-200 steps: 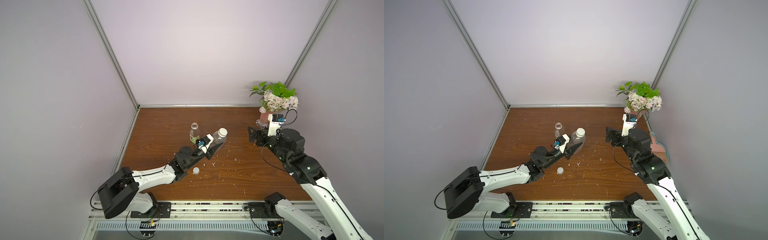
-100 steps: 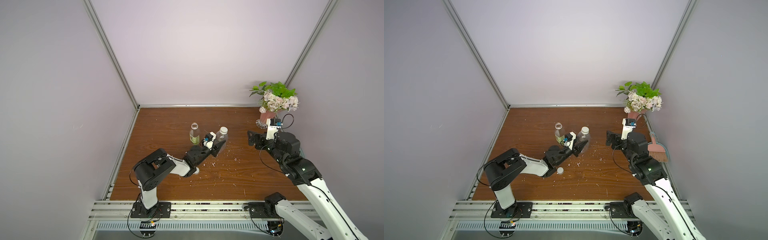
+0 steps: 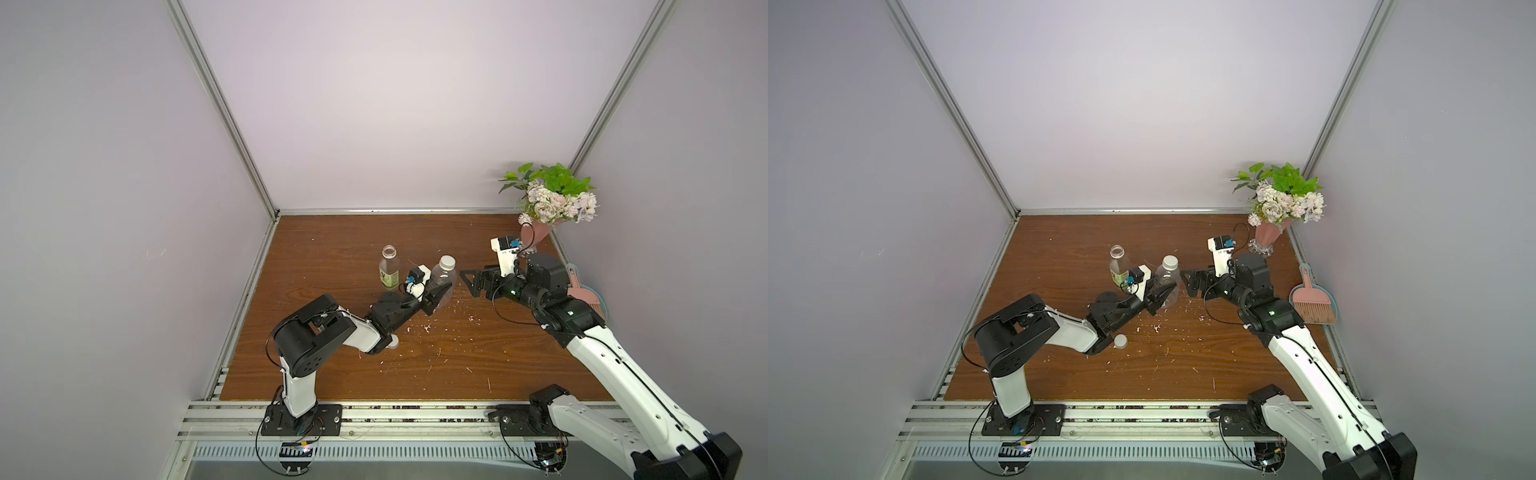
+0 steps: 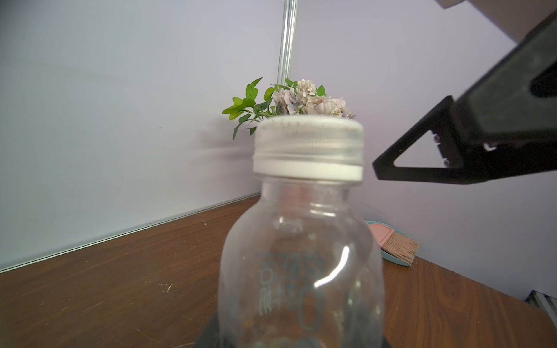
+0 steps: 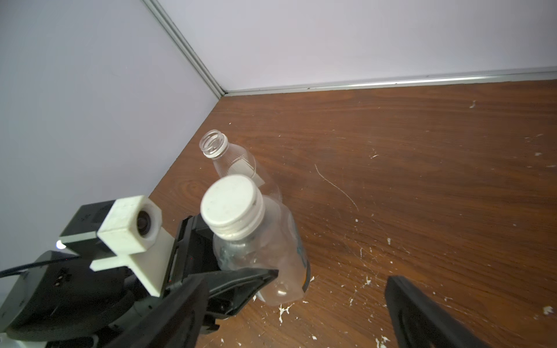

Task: Screw on the bottle caps
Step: Screw the bottle cap onto the plastic bottle.

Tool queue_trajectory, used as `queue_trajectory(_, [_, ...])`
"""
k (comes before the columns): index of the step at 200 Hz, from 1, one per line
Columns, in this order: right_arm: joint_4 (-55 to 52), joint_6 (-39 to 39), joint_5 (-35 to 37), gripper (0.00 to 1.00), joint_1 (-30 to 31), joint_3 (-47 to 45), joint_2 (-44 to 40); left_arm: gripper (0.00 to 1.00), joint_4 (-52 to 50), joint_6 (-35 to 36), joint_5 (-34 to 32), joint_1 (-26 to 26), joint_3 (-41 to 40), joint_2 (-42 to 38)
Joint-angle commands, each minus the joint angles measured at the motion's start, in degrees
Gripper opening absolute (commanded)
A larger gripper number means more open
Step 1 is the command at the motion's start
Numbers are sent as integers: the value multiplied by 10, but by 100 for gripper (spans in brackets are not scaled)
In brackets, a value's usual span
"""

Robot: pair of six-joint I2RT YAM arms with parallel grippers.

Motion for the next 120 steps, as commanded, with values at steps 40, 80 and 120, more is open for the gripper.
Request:
queue_trajectory(40, [29, -28, -79, 94, 5, 53, 43, 0, -6, 5, 37, -6, 10, -8])
queue_trajectory(80, [-9, -56, -73, 92, 31, 80, 67, 0, -12, 12, 37, -7, 12, -7])
queue_trajectory(120, [-14, -57, -43, 91, 39, 80, 79, 0, -15, 11, 42, -7, 14, -9])
